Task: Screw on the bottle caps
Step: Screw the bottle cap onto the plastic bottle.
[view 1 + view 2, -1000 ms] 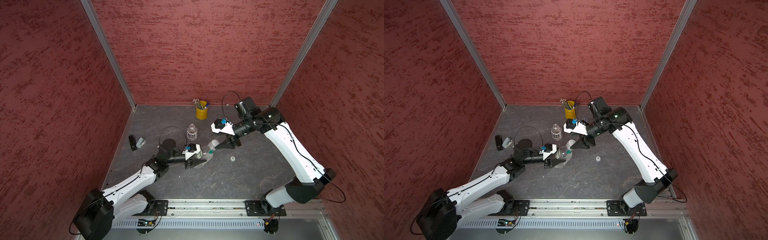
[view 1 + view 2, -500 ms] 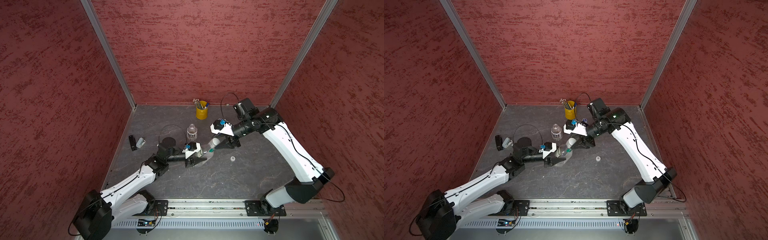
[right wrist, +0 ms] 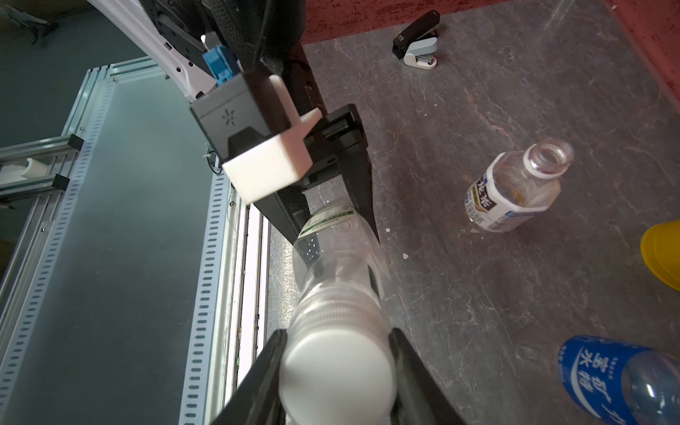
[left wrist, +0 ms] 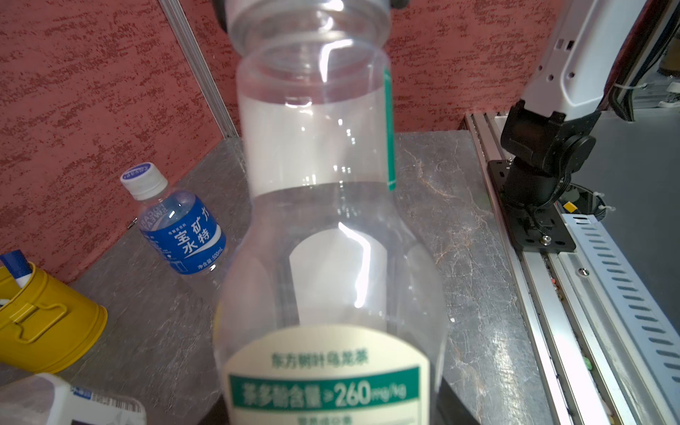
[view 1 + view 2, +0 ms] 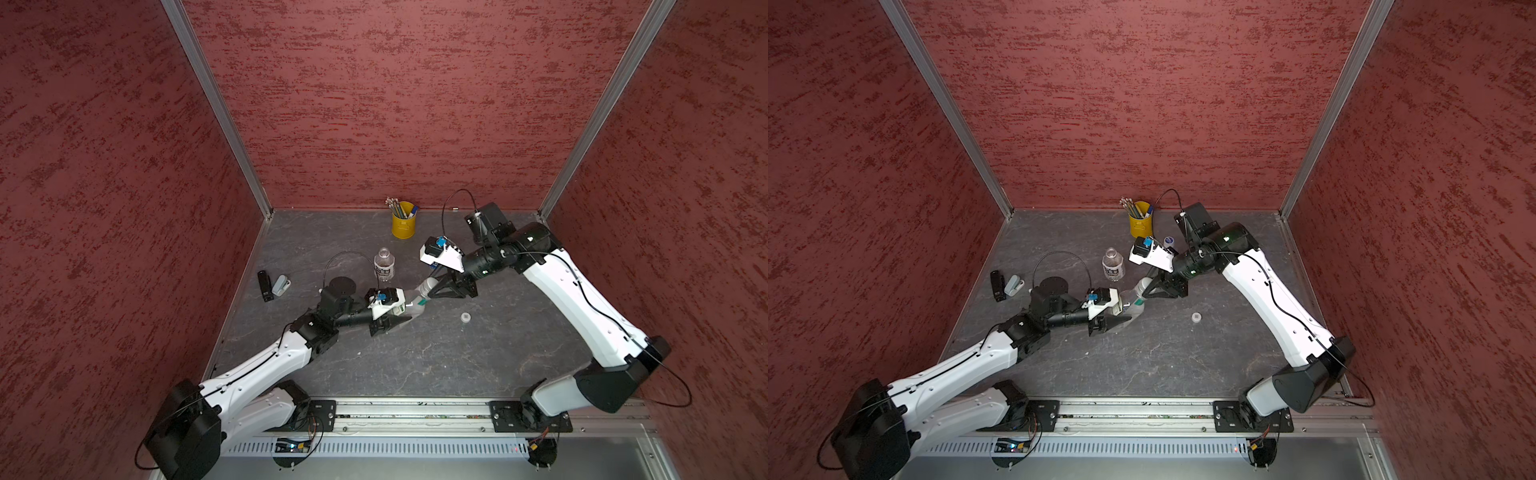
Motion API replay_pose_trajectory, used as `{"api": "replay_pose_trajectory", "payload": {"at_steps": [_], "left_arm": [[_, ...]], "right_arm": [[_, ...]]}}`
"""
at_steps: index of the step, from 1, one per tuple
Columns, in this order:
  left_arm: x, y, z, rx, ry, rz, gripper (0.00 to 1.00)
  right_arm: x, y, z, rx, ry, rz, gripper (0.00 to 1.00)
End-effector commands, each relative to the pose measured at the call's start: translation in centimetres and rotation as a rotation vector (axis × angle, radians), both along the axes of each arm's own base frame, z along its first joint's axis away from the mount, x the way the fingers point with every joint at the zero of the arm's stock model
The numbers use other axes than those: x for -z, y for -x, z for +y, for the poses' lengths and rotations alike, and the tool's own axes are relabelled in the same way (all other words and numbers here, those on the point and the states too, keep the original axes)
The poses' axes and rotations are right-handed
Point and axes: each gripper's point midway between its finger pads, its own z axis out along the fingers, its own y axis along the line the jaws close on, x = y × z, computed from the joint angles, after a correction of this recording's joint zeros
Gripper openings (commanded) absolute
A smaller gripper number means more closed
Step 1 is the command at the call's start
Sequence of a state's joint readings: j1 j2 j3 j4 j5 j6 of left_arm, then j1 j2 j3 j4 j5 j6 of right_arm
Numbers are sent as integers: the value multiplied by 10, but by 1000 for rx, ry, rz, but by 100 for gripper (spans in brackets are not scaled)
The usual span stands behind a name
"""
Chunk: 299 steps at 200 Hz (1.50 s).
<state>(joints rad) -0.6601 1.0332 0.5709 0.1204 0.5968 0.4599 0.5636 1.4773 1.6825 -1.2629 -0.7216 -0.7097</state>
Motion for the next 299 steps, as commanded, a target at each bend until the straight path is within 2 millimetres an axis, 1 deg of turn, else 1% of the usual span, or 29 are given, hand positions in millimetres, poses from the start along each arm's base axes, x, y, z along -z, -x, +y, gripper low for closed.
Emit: {"api": "replay_pose_trajectory", "payload": {"at_steps": [1,39,58,66,80,82,99,110,127,150,168,171,178,193,201,211,224,244,260,284,299], "left_arm": [[-55,-6,-7,5,109,-166,48],[-64,1,-11,39,169,-163,48],[-63,3,-11,45,182,-156,48],[-62,3,-11,46,185,-149,48],[-59,3,-11,42,184,-138,48],[-57,4,-10,41,182,-135,48],[-51,3,-10,33,182,-118,48],[-46,3,-10,30,182,-103,48],[-41,2,-10,25,189,-84,47],[-39,1,-8,14,211,-69,47],[-37,-1,-7,11,213,-46,47],[-42,-1,-6,14,232,-65,47],[-44,-2,-6,18,239,-63,47],[-45,-1,-6,36,247,-47,47],[-45,-1,-8,49,251,-36,48],[-45,0,-10,65,255,-25,47],[-45,1,-12,85,259,-11,47],[-50,3,-15,110,267,-3,47],[-54,3,-16,114,271,-6,47],[-59,4,-15,117,283,-11,47],[-60,5,-15,119,286,-10,47]], "right_arm": [[9,5,6,21,1,37,46],[9,3,4,28,16,23,53],[8,0,4,31,14,8,55],[6,-2,4,37,10,-1,56],[-1,-5,6,40,-7,-20,59],[-9,-1,4,37,-24,-38,60],[-23,2,6,22,-75,-75,69],[-30,3,7,18,-99,-103,75],[-35,-1,3,66,-106,-127,83],[-38,-6,-12,126,-96,-160,88],[-46,-5,-25,154,-122,-179,89],[-49,-4,-26,153,-133,-184,89],[-56,0,-27,145,-165,-194,90],[-73,13,-21,89,-273,-204,90],[-83,16,-15,59,-345,-212,90],[-92,16,-9,34,-421,-223,90],[-98,11,-2,15,-490,-231,90],[-95,1,7,-7,-533,-241,88],[-93,0,12,-45,-547,-216,86],[-88,-2,18,-80,-550,-169,81],[-84,-4,20,-90,-551,-149,76]]}}
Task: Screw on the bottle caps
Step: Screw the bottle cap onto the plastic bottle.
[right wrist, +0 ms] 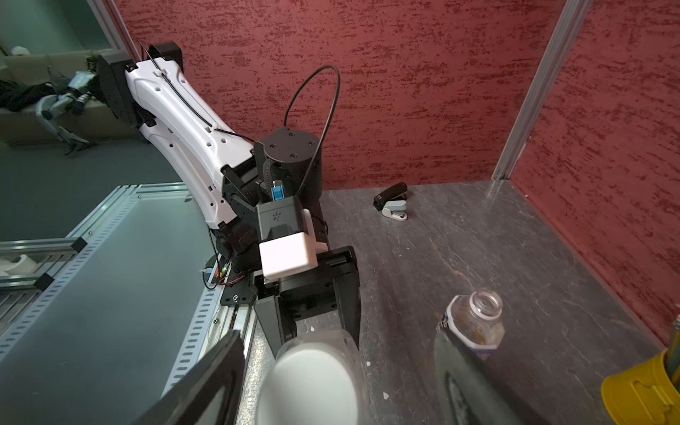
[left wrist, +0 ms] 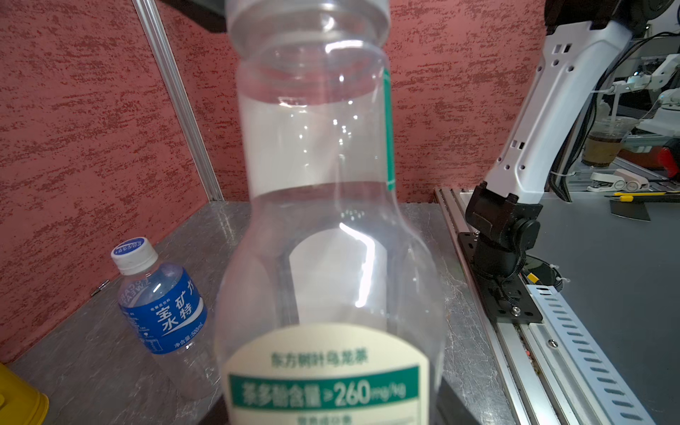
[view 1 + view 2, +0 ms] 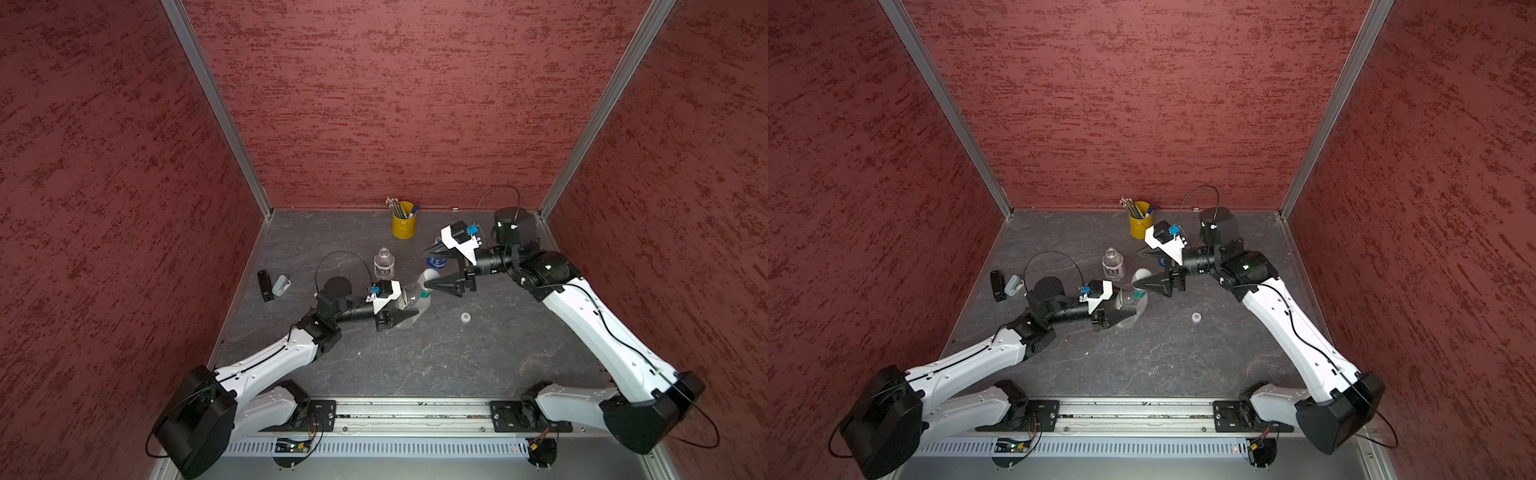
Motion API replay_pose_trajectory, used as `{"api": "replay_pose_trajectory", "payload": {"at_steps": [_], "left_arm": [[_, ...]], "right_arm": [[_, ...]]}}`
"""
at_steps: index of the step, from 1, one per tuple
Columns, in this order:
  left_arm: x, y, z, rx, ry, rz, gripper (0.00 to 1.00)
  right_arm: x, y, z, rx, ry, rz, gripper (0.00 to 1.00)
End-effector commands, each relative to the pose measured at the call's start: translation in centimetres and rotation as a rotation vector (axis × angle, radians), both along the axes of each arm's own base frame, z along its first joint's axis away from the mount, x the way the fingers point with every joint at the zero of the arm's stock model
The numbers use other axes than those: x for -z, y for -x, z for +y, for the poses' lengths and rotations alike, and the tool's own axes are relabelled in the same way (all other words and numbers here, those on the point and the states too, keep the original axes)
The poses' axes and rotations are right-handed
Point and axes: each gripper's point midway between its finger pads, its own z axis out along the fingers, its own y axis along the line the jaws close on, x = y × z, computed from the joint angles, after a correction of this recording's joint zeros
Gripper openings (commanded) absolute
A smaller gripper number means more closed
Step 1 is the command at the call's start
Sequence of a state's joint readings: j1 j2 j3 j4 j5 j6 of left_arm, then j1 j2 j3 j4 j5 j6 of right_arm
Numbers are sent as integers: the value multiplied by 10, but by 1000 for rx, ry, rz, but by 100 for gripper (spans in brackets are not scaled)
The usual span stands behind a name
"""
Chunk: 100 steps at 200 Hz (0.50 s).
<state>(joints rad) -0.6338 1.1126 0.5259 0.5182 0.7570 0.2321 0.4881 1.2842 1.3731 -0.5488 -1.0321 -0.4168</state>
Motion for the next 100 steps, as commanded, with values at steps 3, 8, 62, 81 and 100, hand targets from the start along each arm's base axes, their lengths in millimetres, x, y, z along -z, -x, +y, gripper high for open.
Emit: {"api": "replay_pose_trajectory", "payload": {"at_steps": [3,8,62,81,100], "left_arm": [[-22,3,0,20,45,-30,47],[-22,3,-1,22,46,-31,47],[-25,3,-1,16,52,-43,47],[-27,2,0,12,56,-49,47],[-29,0,1,2,60,-56,47]], "right_arm": [[-16,6,4,-72,-63,-22,75],[-17,6,5,-81,-69,-14,74],[-12,7,8,-118,-72,39,57],[-9,7,9,-116,-60,54,54],[-6,4,8,-99,-43,69,49]]}}
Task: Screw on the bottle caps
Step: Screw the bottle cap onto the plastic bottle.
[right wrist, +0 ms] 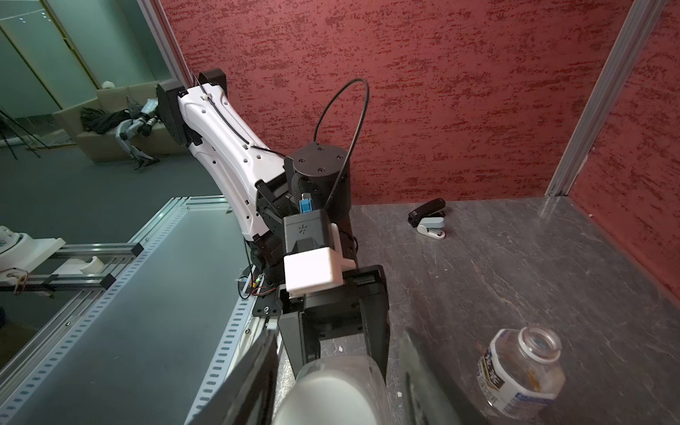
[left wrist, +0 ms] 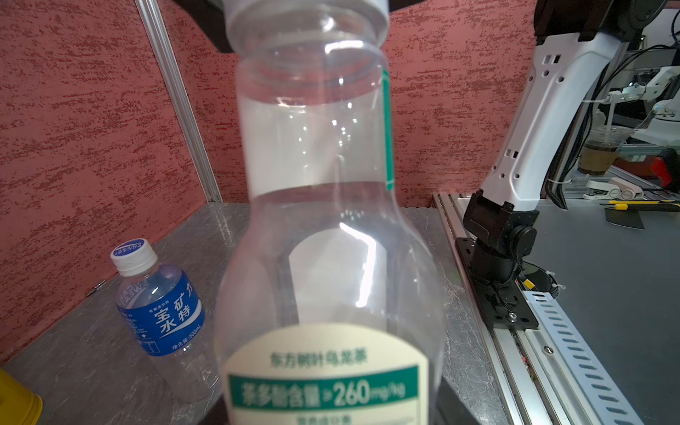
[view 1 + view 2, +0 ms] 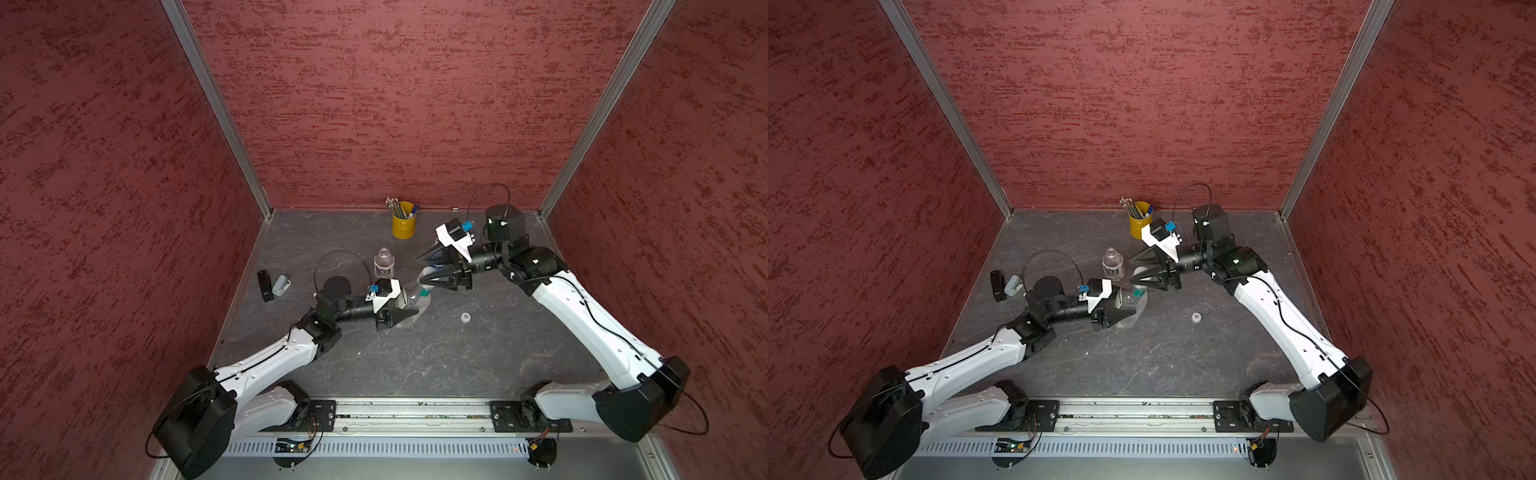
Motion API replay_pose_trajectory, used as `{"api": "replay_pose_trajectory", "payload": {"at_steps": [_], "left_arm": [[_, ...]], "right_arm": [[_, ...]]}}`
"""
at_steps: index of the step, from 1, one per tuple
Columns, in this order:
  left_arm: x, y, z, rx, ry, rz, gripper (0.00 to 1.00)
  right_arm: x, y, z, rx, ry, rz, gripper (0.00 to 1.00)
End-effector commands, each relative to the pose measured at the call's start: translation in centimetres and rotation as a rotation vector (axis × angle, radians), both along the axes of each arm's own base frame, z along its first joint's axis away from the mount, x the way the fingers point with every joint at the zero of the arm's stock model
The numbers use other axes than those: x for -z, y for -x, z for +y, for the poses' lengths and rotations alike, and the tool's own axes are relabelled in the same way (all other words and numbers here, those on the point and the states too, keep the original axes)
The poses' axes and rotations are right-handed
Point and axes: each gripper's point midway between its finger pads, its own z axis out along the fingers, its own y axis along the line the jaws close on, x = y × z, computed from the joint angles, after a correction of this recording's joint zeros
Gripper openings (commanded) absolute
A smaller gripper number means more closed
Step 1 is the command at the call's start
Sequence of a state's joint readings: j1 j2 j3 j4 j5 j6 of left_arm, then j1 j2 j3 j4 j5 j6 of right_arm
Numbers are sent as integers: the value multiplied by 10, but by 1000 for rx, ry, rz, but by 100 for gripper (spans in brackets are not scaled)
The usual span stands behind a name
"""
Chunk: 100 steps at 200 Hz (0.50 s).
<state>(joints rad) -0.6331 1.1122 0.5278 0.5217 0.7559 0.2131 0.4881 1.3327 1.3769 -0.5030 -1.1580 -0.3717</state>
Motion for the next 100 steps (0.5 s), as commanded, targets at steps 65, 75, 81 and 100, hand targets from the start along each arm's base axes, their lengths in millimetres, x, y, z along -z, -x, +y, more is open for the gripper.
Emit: {"api": "replay_pose_trajectory", "payload": {"at_steps": [65,75,81,100], "left_arm": [[-40,-6,2,-84,63,-143,47],[-43,-6,2,-103,68,-162,47],[-45,-7,1,-119,70,-174,47],[-54,-9,0,-169,85,-226,47]], "right_arm": [[21,-20,5,162,97,90,32],[28,-25,6,210,112,106,32],[32,-28,7,239,120,119,32],[45,-42,5,367,125,178,33]]}}
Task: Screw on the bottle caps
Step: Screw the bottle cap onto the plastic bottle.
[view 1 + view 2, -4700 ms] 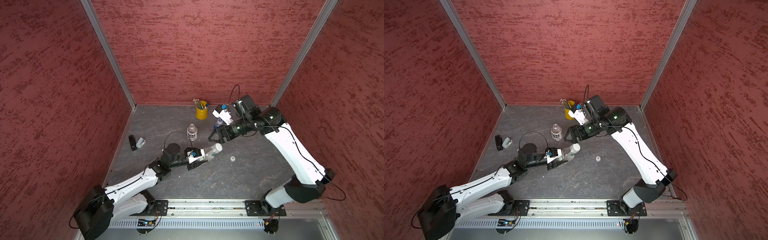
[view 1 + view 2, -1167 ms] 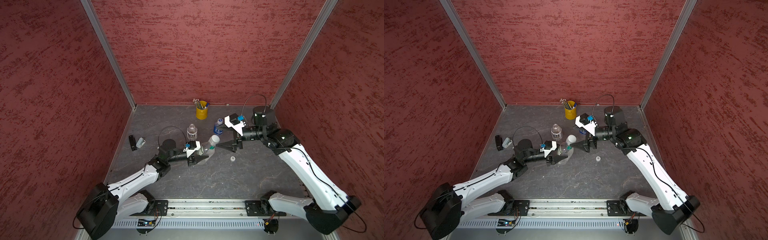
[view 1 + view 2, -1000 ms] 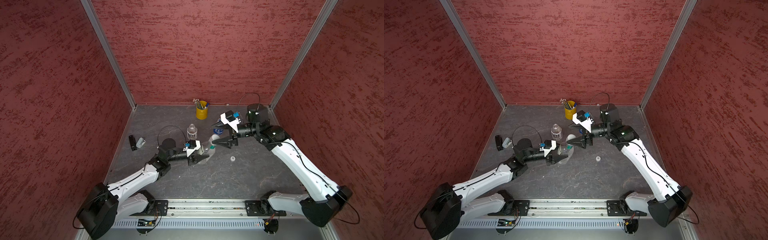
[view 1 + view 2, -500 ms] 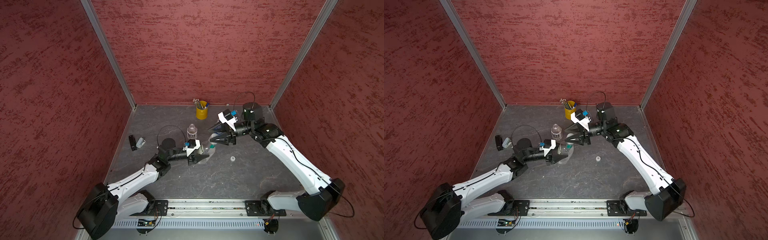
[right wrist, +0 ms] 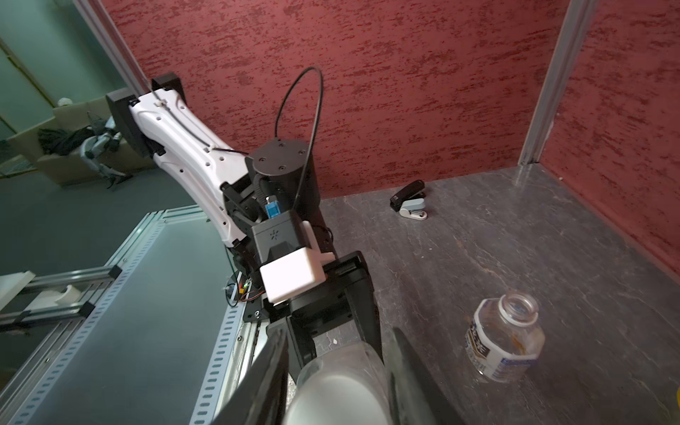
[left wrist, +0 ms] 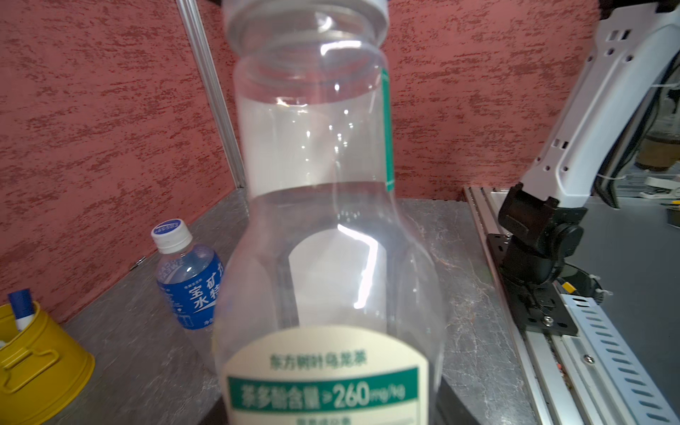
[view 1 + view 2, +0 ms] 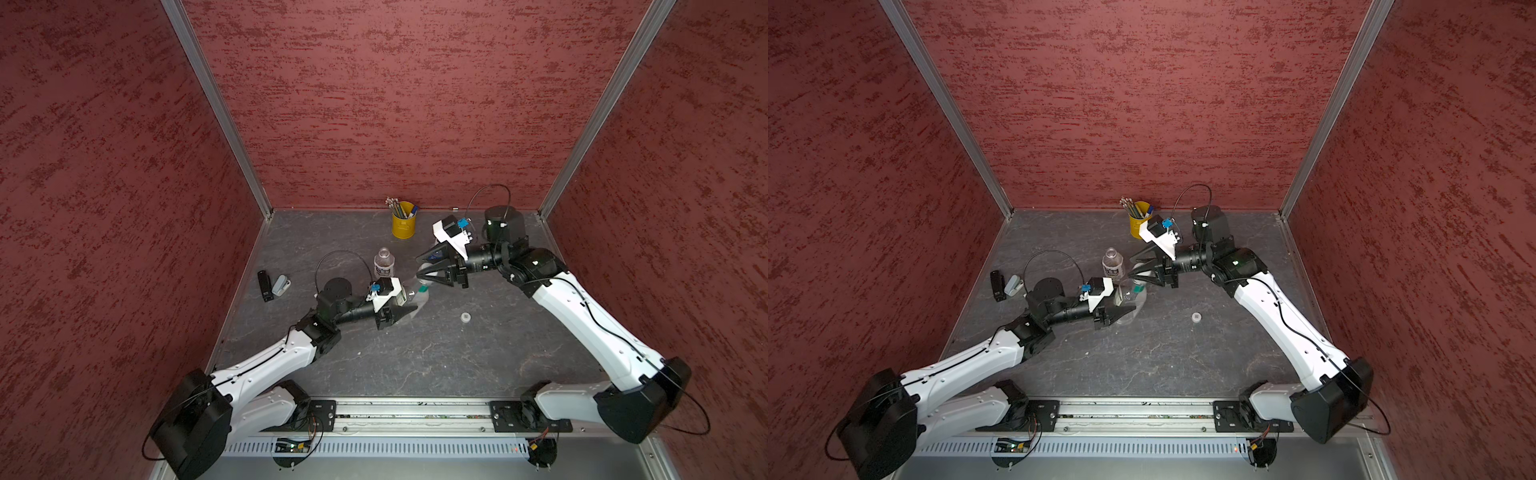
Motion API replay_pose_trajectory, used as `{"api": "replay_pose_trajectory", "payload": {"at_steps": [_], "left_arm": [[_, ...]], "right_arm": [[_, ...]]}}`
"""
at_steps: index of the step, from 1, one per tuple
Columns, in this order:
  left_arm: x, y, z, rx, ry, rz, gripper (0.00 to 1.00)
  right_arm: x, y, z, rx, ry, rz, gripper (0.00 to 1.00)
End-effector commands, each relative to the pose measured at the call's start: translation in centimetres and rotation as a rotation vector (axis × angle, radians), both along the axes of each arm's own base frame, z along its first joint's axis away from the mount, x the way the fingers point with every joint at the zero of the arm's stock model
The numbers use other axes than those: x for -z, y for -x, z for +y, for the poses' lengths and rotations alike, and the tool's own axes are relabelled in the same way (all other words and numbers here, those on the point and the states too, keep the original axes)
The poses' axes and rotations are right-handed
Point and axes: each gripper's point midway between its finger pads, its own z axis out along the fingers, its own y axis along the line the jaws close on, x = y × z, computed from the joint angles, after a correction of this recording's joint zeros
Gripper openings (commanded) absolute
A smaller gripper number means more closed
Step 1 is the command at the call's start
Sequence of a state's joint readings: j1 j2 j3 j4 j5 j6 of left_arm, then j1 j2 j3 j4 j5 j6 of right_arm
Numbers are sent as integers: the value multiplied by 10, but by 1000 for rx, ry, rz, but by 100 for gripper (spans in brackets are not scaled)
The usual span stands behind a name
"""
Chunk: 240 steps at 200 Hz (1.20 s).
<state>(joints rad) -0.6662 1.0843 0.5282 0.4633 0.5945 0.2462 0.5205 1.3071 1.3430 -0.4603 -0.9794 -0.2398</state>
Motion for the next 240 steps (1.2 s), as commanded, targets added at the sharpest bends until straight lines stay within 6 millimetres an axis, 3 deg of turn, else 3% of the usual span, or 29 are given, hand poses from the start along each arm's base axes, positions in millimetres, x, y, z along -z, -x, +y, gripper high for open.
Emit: {"api": "replay_pose_trajectory", "payload": {"at_steps": [1,48,88,117,133,146,178,199,215,240], "left_arm": [[-58,4,-3,-42,108,-220,47],[-65,4,-14,-153,70,-361,46],[-64,-3,-21,-262,13,-466,46],[-50,1,-35,-243,-44,-502,46],[-32,1,-41,-223,-101,-483,46],[-16,-5,-37,-230,-137,-411,48],[10,-8,-23,-228,-196,-250,46],[21,-9,-16,-213,-222,-199,45],[24,-10,-12,-192,-216,-172,45],[23,-13,-3,-143,-196,-118,45]], "right_arm": [[36,-28,0,223,66,117,33],[60,-54,-9,643,21,349,35],[65,-54,-22,984,-67,545,39],[63,-50,-15,1081,-120,612,43],[54,-52,-15,1100,-130,612,49],[33,-52,-17,1069,-163,535,54],[-18,-47,-44,1056,-159,281,85],[-47,-36,-45,930,-123,127,97],[-55,-32,-47,854,-74,67,98],[-36,-15,-46,621,86,-11,98]]}}
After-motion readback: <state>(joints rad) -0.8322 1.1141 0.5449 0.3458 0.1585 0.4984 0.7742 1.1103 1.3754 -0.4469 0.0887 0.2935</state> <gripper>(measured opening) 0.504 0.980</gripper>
